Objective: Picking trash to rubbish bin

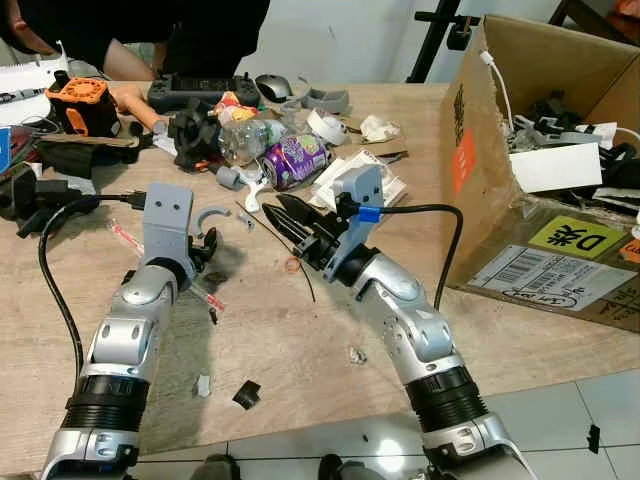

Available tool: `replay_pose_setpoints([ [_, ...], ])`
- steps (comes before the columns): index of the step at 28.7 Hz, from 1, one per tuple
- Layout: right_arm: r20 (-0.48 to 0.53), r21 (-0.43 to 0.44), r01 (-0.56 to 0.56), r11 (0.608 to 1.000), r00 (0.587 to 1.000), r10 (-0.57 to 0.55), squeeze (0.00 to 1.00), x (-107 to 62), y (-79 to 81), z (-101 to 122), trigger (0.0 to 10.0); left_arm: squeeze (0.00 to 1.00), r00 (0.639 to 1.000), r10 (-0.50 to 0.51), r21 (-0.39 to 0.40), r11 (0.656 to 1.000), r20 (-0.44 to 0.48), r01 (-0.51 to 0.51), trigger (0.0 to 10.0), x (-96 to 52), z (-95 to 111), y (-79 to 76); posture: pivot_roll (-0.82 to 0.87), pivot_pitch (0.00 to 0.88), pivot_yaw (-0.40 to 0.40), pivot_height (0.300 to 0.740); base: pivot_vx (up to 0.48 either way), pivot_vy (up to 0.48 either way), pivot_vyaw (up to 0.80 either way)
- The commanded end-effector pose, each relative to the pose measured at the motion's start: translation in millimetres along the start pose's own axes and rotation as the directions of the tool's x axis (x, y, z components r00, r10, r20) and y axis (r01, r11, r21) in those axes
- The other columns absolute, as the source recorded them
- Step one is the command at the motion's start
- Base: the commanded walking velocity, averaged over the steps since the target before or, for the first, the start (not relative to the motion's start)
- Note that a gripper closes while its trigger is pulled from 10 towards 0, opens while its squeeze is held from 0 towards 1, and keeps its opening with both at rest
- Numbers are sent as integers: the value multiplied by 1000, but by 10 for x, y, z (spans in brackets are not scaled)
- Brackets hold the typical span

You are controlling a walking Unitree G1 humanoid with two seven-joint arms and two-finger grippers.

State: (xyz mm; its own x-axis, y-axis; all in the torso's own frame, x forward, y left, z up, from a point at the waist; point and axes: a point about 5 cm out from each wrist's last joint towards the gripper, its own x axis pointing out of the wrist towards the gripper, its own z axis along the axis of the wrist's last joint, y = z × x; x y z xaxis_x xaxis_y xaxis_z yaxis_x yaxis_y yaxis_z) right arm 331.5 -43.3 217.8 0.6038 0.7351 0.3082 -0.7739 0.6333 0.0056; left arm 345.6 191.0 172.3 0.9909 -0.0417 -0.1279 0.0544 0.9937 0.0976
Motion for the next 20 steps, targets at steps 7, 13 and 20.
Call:
replay_pose_setpoints([
  [7,-29,9,2,1000,1000,-2,0,-20,1,-63,10000,0,987,-27,-21,999,-160,24,0,-36,-338,-28,68,228,-66,740,0,0,0],
  [13,-34,9,10,1000,999,-9,0,-40,-15,-71,10000,0,990,6,-15,1000,-143,-8,0,-29,-308,9,67,220,-65,740,0,0,0],
  [20,-29,6,15,1000,999,-15,0,-42,-28,-57,10000,0,991,99,-9,995,-94,-100,0,-20,-234,139,67,236,-67,740,0,0,0],
])
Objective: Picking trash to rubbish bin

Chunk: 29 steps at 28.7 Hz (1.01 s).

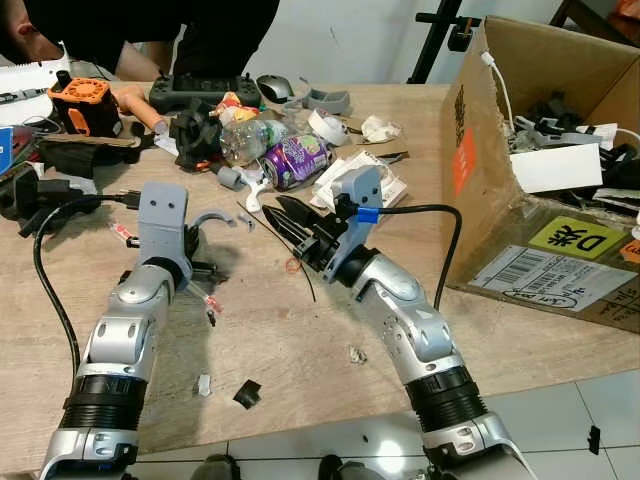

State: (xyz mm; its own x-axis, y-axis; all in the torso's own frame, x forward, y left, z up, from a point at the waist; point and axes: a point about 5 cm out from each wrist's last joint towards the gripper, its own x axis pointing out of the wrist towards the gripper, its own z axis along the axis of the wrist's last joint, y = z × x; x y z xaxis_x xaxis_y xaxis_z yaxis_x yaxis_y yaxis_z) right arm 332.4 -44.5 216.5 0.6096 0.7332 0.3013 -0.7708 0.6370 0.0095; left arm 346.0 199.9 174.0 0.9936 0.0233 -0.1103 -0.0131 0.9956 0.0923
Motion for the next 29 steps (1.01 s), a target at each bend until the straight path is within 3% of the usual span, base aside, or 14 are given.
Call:
replay_pose_setpoints([
  [1,-11,6,12,1000,1000,-12,0,-23,-18,-26,10000,0,994,94,13,996,-58,-94,0,-14,-182,146,69,229,-67,740,0,0,0],
  [2,-11,6,12,1000,1000,-12,0,-23,-18,-26,10000,0,994,94,13,996,-58,-94,0,-14,-182,146,69,229,-67,740,0,0,0],
  [4,9,37,12,999,1000,-13,0,-9,-5,-7,10000,0,983,175,-46,984,54,-173,0,-23,-41,251,66,232,-68,740,0,0,0],
  [5,9,37,12,999,1000,-13,0,-9,-5,-7,10000,0,983,175,-46,984,54,-173,0,-23,-41,251,66,232,-68,740,0,0,0],
  [9,11,67,19,998,1000,-20,0,-14,-6,-15,10000,0,920,251,-196,960,300,-198,0,-108,320,344,67,234,-76,740,0,0,0],
  [11,11,67,17,998,1000,-18,0,-16,-1,-17,10000,0,905,240,-209,962,351,-174,0,-135,394,331,66,229,-76,740,0,0,0],
  [15,29,85,12,996,999,-14,0,-10,6,1,10000,0,883,126,-177,983,451,-49,0,-181,504,170,64,223,-77,740,0,0,0],
  [16,39,96,9,995,999,-12,1000,-10,13,12,10000,0,879,110,-170,985,463,-34,0,-189,502,138,57,225,-78,740,0,0,0],
  [22,84,151,-23,988,996,10,1000,-9,59,62,10000,0,851,97,-197,980,515,7,0,-215,519,58,55,216,-80,740,0,0,0],
  [27,142,208,-19,978,990,-11,1000,13,95,109,10000,0,817,41,-209,973,575,98,0,-262,590,-16,59,216,-78,740,0,0,0],
  [28,149,205,-11,979,989,-20,255,18,90,117,10000,0,809,23,-210,970,587,125,0,-275,605,-41,58,211,-78,740,0,0,0],
  [29,153,200,-1,980,988,-30,24,19,82,124,10000,0,801,5,-208,967,599,150,0,-290,621,-69,57,197,-80,740,0,0,0],
])
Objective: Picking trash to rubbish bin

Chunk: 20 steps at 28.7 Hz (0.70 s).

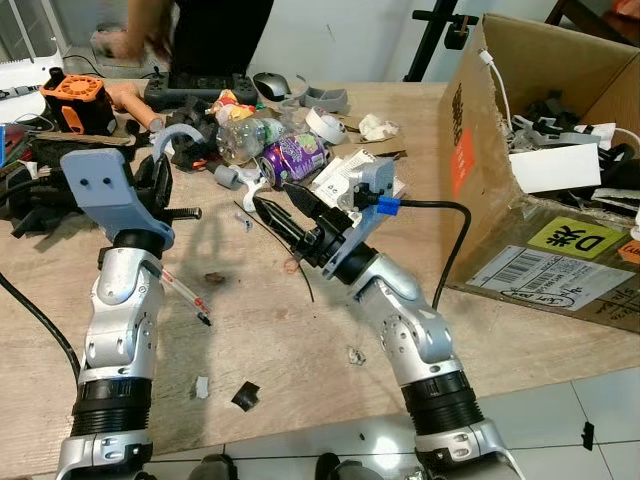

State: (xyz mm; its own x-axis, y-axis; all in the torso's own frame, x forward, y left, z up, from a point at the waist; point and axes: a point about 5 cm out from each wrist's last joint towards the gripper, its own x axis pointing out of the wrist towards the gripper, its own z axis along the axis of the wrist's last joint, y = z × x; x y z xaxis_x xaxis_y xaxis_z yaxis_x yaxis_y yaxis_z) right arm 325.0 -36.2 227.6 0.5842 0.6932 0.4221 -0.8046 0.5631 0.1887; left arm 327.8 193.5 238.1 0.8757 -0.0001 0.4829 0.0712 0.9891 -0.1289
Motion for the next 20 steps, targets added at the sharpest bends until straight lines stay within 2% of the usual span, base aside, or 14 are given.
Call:
replay_pose_setpoints([
  [1,39,-7,35,999,999,-35,0,-25,-44,52,10000,0,997,-69,-49,996,34,71,0,-42,17,-127,59,203,-85,740,0,0,0],
  [4,66,-16,40,999,997,-39,0,-18,-66,102,10000,0,990,-136,-95,986,44,140,0,-92,17,-241,56,202,-82,740,0,0,0],
  [6,73,-18,36,999,997,-34,0,-13,-63,117,10000,0,988,-145,-108,983,45,150,0,-106,17,-257,56,202,-82,740,0,0,0],
  [7,86,-16,29,999,996,-28,0,-2,-60,147,10000,0,986,-164,-139,976,31,167,0,-124,-7,-284,56,195,-81,740,0,0,0],
  [9,91,-20,24,1000,996,-22,0,11,-68,165,10000,0,983,-179,-134,974,27,181,0,-131,-23,-308,59,197,-80,740,0,0,0],
  [11,109,-26,26,999,994,-23,0,25,-72,199,10000,0,974,-225,-172,959,25,226,0,-161,-21,-378,61,191,-80,740,0,0,0],
  [18,132,-35,-1,999,991,5,0,62,-52,247,10000,0,951,-308,-225,926,20,304,0,-210,-26,-496,65,206,-79,740,0,0,0],
  [20,143,-49,-5,999,990,12,0,90,-42,271,10000,0,934,-356,-248,903,19,349,0,-232,-21,-558,71,211,-77,740,0,0,0],
])
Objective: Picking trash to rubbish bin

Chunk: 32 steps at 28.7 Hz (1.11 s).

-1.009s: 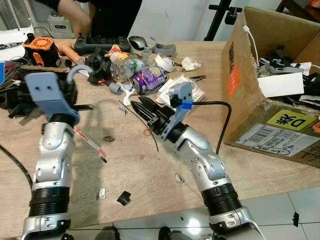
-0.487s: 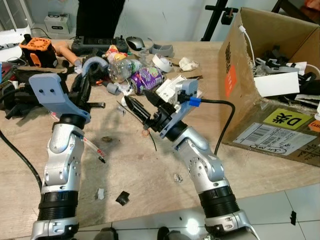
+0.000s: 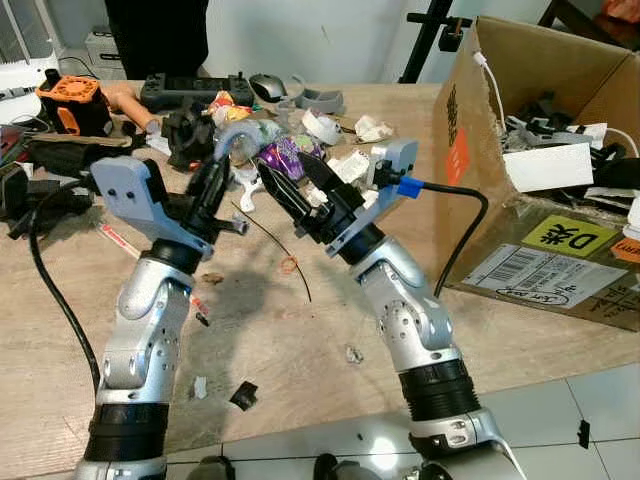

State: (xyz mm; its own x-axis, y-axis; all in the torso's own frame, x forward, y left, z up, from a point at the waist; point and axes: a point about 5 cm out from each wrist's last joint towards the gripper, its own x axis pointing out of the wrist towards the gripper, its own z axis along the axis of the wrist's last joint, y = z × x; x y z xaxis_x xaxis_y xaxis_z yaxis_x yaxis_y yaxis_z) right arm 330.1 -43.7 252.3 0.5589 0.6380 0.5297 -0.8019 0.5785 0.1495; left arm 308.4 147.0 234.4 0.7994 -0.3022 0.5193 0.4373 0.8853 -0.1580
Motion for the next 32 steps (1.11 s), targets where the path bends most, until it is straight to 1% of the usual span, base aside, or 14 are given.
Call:
replay_pose_setpoints([
  [1,20,-7,-2,1000,1000,2,0,12,-6,22,10000,0,999,-48,-35,998,-15,47,0,-15,-34,-93,71,211,-77,740,0,0,0],
  [4,12,-45,-9,999,1000,10,0,21,-3,23,10000,0,996,-87,-71,994,-20,86,0,-37,-31,-150,70,202,-74,740,0,0,0],
  [5,16,-47,-11,999,1000,12,0,30,-4,32,10000,0,994,-105,-83,991,-22,103,0,-40,-29,-170,71,186,-73,740,0,0,0],
  [7,25,-43,-10,999,1000,11,0,46,-15,50,10000,0,992,-126,-89,988,-29,123,0,-41,-39,-194,73,195,-76,740,0,0,0],
  [8,26,-43,-12,999,1000,13,0,49,-16,50,10000,0,991,-131,-90,988,-33,127,0,-49,-45,-200,74,211,-75,740,0,0,0],
  [11,28,-42,-19,999,999,21,0,56,-14,57,10000,0,990,-140,-104,985,-35,135,0,-59,-44,-218,75,188,-74,740,0,0,0],
  [15,25,-43,-27,999,999,28,0,65,-25,58,10000,0,988,-147,-105,984,-41,142,0,-47,-46,-219,77,203,-76,740,0,0,0],
  [17,27,-43,-36,998,999,37,0,57,-7,52,10000,0,987,-155,-115,982,-43,149,0,-64,-40,-228,75,200,-72,740,0,0,0],
  [18,29,-36,-40,999,999,41,0,59,-2,52,4275,0,986,-160,-117,981,-46,154,0,-64,-45,-233,76,186,-71,740,0,0,0],
  [19,29,-36,-40,999,999,41,0,59,-2,52,4275,0,986,-160,-117,981,-46,154,0,-64,-45,-233,76,186,-71,740,0,0,0],
  [20,30,-31,-47,998,998,48,0,61,0,47,0,0,985,-167,-121,980,-51,160,0,-60,-49,-238,77,201,-73,740,0,0,0],
  [23,28,-31,-52,998,998,53,0,55,4,39,0,0,984,-170,-127,979,-52,162,0,-61,-49,-247,76,205,-72,740,0,0,0],
  [26,33,-23,-54,998,998,55,0,54,8,41,0,0,982,-181,-133,976,-55,172,0,-63,-51,-262,76,187,-72,740,0,0,0],
  [32,33,-28,-60,998,998,61,0,52,2,43,0,0,980,-186,-136,975,-66,176,0,-76,-59,-253,76,188,-73,740,0,0,0],
])
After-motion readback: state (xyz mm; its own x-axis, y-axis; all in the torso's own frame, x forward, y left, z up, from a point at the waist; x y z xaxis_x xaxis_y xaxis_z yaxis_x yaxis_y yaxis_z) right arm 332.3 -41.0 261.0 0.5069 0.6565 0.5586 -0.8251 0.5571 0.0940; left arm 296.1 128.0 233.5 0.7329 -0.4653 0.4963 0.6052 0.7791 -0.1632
